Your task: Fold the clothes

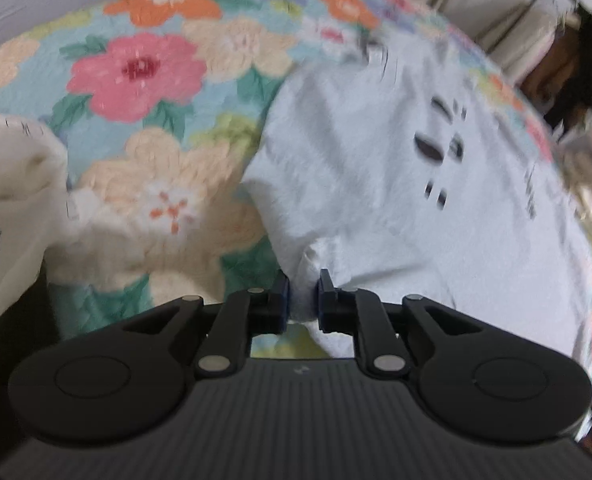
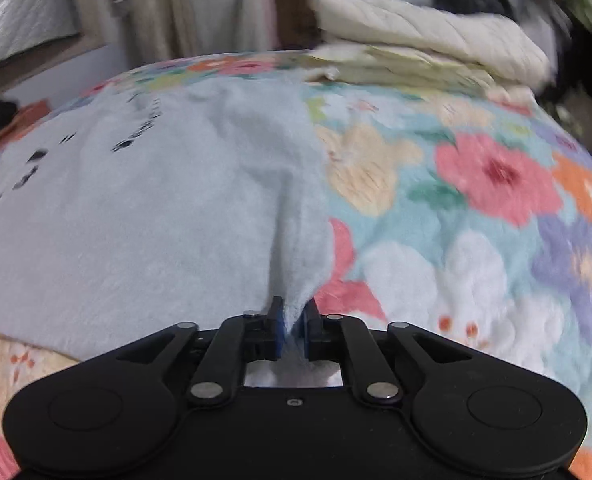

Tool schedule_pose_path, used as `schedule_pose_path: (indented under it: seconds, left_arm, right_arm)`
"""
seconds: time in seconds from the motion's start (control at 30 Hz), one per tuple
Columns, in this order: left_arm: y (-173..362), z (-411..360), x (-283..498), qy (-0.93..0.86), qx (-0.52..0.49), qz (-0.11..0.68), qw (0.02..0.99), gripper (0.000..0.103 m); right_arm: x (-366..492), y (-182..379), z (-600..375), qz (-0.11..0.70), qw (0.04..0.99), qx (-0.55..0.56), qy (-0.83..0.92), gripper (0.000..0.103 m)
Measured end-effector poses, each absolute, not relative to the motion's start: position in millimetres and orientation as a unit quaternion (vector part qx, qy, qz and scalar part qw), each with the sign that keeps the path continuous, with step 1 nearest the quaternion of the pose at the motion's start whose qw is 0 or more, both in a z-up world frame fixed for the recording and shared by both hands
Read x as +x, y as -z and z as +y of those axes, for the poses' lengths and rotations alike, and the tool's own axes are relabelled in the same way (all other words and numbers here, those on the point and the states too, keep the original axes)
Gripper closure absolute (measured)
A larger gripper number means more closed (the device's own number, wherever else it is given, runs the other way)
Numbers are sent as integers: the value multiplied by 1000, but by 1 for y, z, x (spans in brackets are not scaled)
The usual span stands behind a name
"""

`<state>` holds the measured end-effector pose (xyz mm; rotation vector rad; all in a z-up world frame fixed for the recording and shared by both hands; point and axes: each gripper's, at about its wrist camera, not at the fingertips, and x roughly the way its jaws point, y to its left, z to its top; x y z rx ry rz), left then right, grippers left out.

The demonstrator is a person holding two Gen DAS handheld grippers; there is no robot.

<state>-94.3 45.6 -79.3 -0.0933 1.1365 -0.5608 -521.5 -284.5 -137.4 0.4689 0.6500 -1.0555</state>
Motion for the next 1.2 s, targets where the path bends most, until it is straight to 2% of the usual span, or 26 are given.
schedule_pose_path:
  seconds: [0.13,0.17,0.2,0.27,0.33,0.37,0.43,0.5,0.53,0.63,0.7,0.73,0.77,0.8,0.83,0.87,0.93,0.97,1.0,1.1,1.2]
  left_arm:
    - [77,50,-94,264,-48,530,804,90]
    - [72,50,-93,263,-45,519,812,89]
    - [66,50,-94,262,-42,507,820,89]
    - [56,52,-95,264,-40,486,832,89]
    - [53,55,-93,269,-54,488,829,82]
    - [55,57,-90,272,-65,497,822,72]
    - [61,59,-85,270,-84,514,810,61]
    - [70,57,-81,264,-87,525,805,61]
    - [75,55,-78,258,-82,528,805,57]
    - [93,42,-69,258,-68,545,795,38]
    - [107,30,-65,279,-52,571,770,37]
    - [114,25,-64,290,-48,584,757,39]
    - [119,21,-65,294,-49,591,750,48]
    - [121,19,-66,293,-45,590,751,62]
    - [120,19,-68,290,-34,585,757,91]
    - [117,21,-70,287,-32,578,764,94]
    - [101,40,-78,264,-82,550,788,97]
    - [88,51,-85,257,-110,529,801,97]
    - [76,61,-93,265,-129,511,808,97]
    - [58,74,-110,270,-129,476,827,98]
    - [83,84,-100,216,-149,524,810,96]
  right_arm:
    - [-517,100,-270,284,779,177,530,73]
    - [-512,87,-262,271,789,164,527,67]
    - [-505,75,-255,257,803,153,516,55]
    - [-483,56,-240,239,842,149,460,46]
    - [-451,49,-231,246,883,171,362,44]
    - [-429,51,-226,264,897,191,297,44]
    - [-384,63,-210,306,908,228,175,44]
    - [-341,75,-191,340,903,254,67,44]
    - [-321,82,-178,354,898,259,29,44]
    - [-279,90,-145,373,904,206,-22,43]
    - [-262,93,-111,375,920,104,-53,43]
    - [-255,97,-94,375,923,57,-63,42]
    - [-248,100,-78,375,924,11,-72,40]
    - [-244,104,-64,374,924,-23,-80,36]
    - [-241,109,-54,373,923,-53,-82,35]
    - [-238,114,-44,371,921,-83,-83,35]
    - [-234,120,-36,364,922,-114,-70,43]
    - [-232,123,-32,360,922,-128,-62,66]
    - [-235,120,-31,347,928,-128,-56,84]
    - [-249,107,-35,311,943,-110,-46,91]
    - [-256,112,-45,339,936,-79,-62,93]
